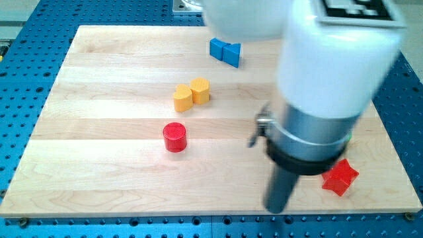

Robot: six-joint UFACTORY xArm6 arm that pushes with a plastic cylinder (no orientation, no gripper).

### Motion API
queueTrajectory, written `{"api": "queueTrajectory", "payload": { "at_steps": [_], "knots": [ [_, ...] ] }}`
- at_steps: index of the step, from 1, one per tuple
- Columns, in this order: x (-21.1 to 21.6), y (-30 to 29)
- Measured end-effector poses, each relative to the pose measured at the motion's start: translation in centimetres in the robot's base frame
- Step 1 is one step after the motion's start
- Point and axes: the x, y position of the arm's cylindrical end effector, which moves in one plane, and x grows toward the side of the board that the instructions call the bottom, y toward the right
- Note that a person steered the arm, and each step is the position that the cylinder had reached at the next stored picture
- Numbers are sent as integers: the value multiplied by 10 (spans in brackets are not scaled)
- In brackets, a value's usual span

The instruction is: Slightly push the red star upwards

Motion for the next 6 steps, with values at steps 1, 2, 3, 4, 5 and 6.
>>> {"api": "queueTrajectory", "payload": {
  "at_steps": [1, 2, 3, 4, 5, 6],
  "knots": [
    [-1, 37],
    [-1, 70],
    [-1, 92],
    [-8, 111],
    [-14, 101],
    [-20, 109]
  ]
}}
